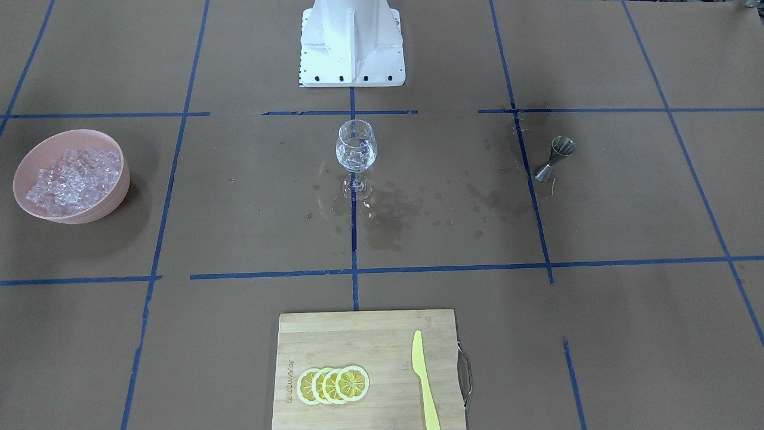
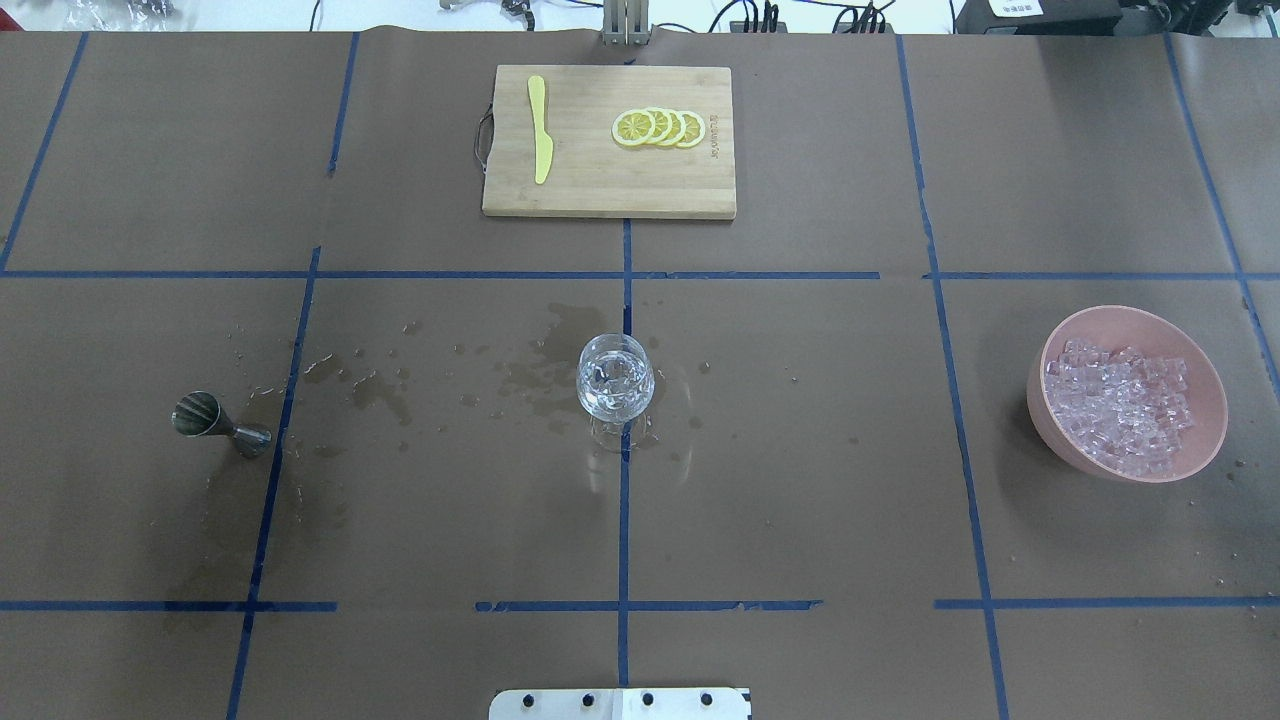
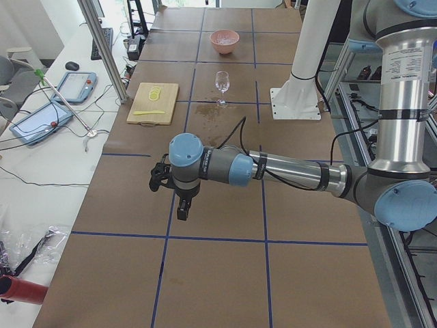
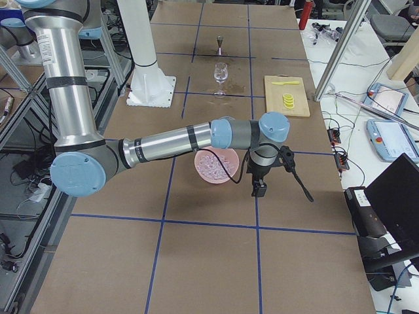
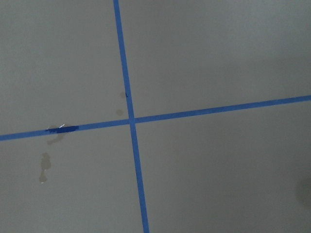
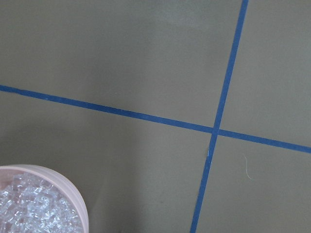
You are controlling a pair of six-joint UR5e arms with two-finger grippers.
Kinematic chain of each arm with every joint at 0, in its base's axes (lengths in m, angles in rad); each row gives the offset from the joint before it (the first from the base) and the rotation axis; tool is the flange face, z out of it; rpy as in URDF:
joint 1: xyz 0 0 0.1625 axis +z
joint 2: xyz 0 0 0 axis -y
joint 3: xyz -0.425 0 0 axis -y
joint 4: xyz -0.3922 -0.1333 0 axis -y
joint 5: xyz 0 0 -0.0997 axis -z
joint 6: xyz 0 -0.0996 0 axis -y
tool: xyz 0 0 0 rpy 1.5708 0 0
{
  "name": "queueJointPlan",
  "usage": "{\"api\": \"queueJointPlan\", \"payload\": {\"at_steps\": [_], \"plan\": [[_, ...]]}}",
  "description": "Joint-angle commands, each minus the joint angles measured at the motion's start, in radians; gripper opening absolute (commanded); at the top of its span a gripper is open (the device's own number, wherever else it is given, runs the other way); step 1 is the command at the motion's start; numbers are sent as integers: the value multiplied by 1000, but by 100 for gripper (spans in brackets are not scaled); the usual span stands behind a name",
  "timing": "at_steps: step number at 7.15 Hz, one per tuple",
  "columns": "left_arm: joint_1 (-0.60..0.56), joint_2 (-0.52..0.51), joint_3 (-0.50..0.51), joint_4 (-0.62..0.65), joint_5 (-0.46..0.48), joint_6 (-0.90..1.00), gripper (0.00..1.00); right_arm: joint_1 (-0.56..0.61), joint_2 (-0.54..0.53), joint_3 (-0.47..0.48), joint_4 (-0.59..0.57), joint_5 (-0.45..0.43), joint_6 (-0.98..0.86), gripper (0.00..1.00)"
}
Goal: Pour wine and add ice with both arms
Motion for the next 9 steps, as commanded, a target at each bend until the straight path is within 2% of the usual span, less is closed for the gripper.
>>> {"api": "queueJointPlan", "payload": {"at_steps": [1,2,3,6,7,9], "plan": [[1,2,32,0,1,-2,100,33,-73,-88,158,19,0,100],[0,-6,41,0,1,-2,100,55,-87,-128,229,19,0,100],[0,-11,41,0,2,-2,100,68,-100,-137,245,21,3,100],[0,-14,43,4,-1,-23,100,74,-89,-128,247,22,71,100],[-2,-15,40,0,-3,-110,100,76,-89,-127,247,21,74,100],[-5,-15,41,-2,-3,-123,100,76,-86,-124,247,21,85,100]]}}
